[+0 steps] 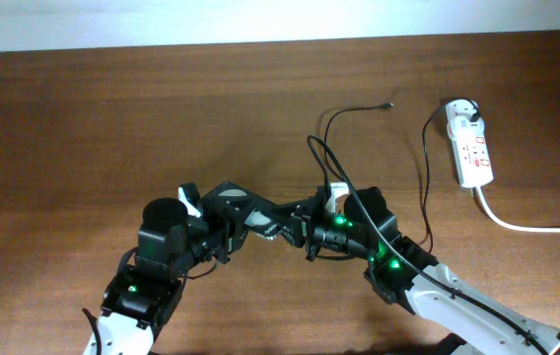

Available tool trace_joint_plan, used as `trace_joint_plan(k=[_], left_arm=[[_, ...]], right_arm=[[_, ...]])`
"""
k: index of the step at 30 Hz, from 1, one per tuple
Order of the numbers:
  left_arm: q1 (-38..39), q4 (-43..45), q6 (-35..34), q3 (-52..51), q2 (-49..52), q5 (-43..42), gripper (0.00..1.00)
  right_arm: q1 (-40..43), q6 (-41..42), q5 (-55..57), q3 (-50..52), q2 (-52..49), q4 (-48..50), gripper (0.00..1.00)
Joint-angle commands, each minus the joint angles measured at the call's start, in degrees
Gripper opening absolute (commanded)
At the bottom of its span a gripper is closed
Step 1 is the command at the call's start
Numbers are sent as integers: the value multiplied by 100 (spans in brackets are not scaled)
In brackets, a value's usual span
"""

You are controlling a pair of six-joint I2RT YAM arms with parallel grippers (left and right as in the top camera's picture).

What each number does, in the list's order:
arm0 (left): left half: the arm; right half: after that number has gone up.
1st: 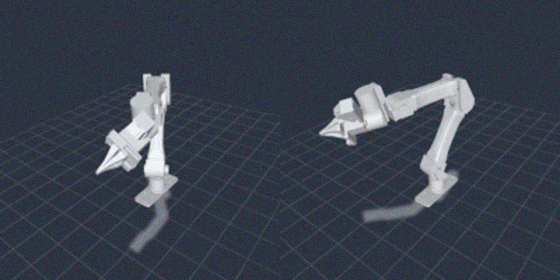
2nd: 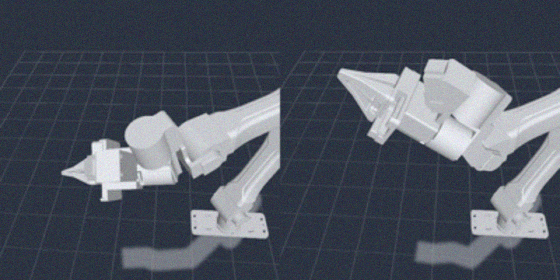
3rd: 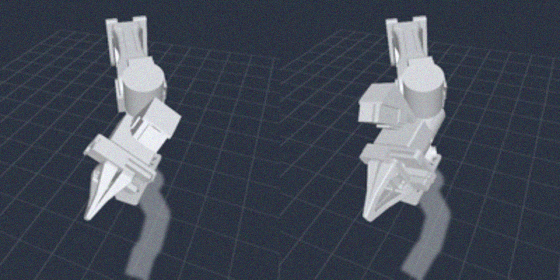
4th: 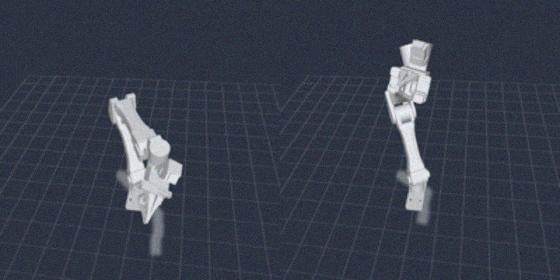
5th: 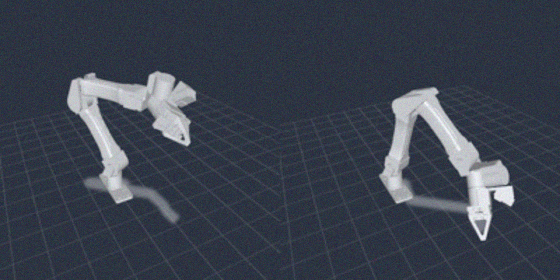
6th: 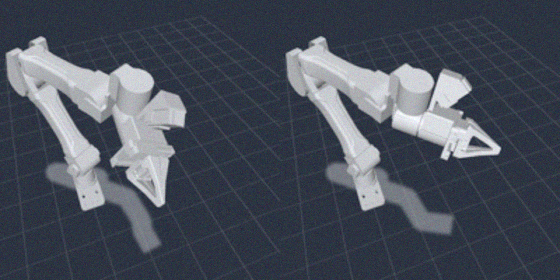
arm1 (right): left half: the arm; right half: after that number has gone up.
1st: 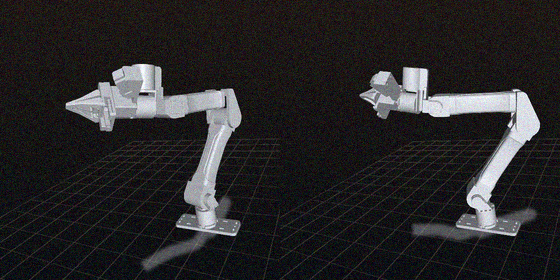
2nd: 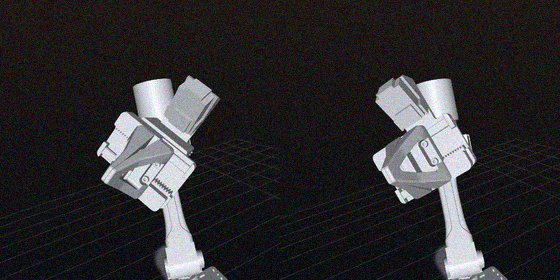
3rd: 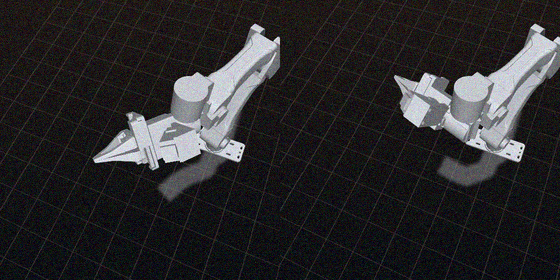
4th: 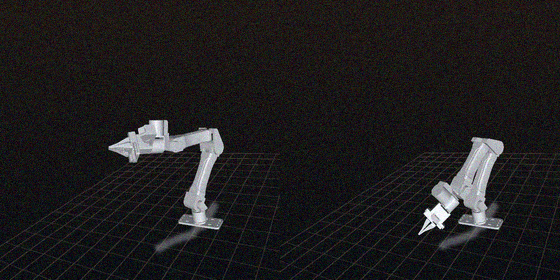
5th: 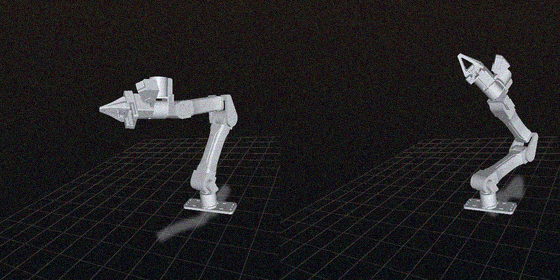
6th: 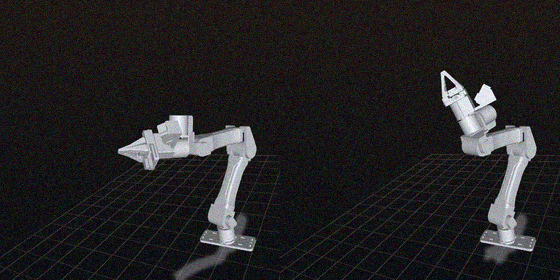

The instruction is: Plug charger to phone and switch on socket

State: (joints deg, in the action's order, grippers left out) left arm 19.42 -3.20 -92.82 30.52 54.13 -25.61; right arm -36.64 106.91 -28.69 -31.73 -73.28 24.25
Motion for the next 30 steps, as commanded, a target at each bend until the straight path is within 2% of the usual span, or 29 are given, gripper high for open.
trace_joint_plan(k=[1, 8, 18, 20, 23, 25, 27, 28, 30], left_arm=[[-22, 96, 46, 2, -9, 238, 25], [-22, 55, 48, 0, -9, 619, 31], [-22, 15, 46, 0, -9, 743, 1], [-22, 13, 46, 0, -9, 809, 0], [-22, 11, 48, 0, -9, 1106, 0], [-22, -55, 101, 0, -9, 1298, 0], [-22, -175, 857, 0, -9, 1510, 0], [-22, -411, 1423, 0, -9, 1628, 0], [-20, -813, 2326, 0, -2, 1670, 0]], right_arm=[[-46, 13, -179, -66, 81, 0, 4], [-46, 11, -356, -66, 81, 20, 4], [-35, 7, -313, -66, 81, -9, 5], [-37, -15, -251, -66, 81, -254, 18], [-37, -393, 11, -66, 81, -1185, 20], [-37, -1008, 490, -66, 81, -1749, 29], [-37, -1797, 1211, -66, 81, -2208, 40], [-37, -2485, 1808, -66, 81, -2498, 54], [-37, -3517, 2496, -66, 81, -2951, 100]])
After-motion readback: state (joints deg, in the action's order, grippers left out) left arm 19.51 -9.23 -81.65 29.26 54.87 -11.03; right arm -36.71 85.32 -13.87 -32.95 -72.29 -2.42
